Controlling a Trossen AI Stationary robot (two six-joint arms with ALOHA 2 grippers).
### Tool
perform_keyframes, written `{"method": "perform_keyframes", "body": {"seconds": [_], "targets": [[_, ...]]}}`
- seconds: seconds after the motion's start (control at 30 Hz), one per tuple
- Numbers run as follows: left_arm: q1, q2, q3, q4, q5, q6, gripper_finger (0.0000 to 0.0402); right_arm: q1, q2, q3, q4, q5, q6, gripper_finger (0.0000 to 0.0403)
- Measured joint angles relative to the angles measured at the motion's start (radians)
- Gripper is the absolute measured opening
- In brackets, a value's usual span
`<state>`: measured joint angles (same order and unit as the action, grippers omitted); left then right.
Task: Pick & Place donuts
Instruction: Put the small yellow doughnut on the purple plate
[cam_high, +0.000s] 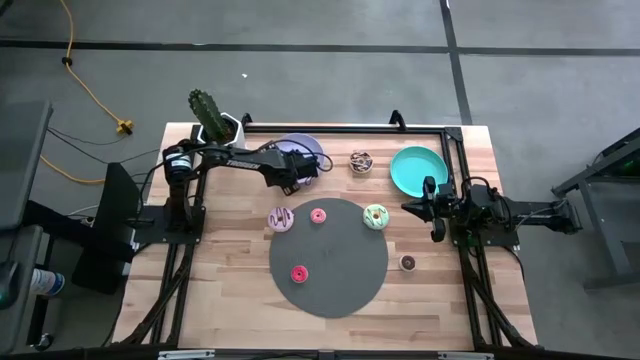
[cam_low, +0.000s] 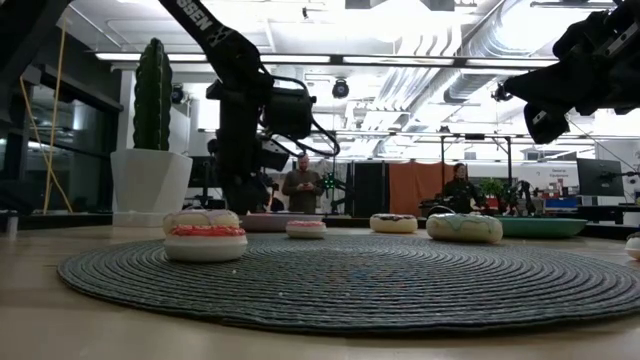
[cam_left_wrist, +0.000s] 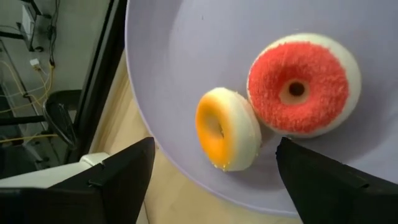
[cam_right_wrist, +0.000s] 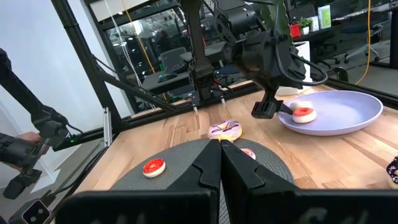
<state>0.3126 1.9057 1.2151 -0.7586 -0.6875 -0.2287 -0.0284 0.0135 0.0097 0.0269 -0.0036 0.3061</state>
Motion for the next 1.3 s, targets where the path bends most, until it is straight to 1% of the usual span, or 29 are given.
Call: {"method": "perform_keyframes", "body": {"seconds": [0.37,0.73,1.13,1.3], "targets": [[0.010,0.000,0.000,0.009,0.011,0.015,0.0221,0.000,0.000,0.000,0.000,0.000,0.000,0.0000],[0.010,0.000,0.000,0.010,0.044,0.015,0.0164,0.000,0.000,0.000,0.000,0.000,0.000,0.0000],[0.008,0.000,0.000,0.009,0.049,0.015,0.0067,0.000,0.000,0.000,0.000,0.000,0.000,0.0000],[0.008,0.000,0.000,0.001,0.049,0.015,0.0037,0.000,0.000,0.000,0.000,0.000,0.000,0.0000]]}}
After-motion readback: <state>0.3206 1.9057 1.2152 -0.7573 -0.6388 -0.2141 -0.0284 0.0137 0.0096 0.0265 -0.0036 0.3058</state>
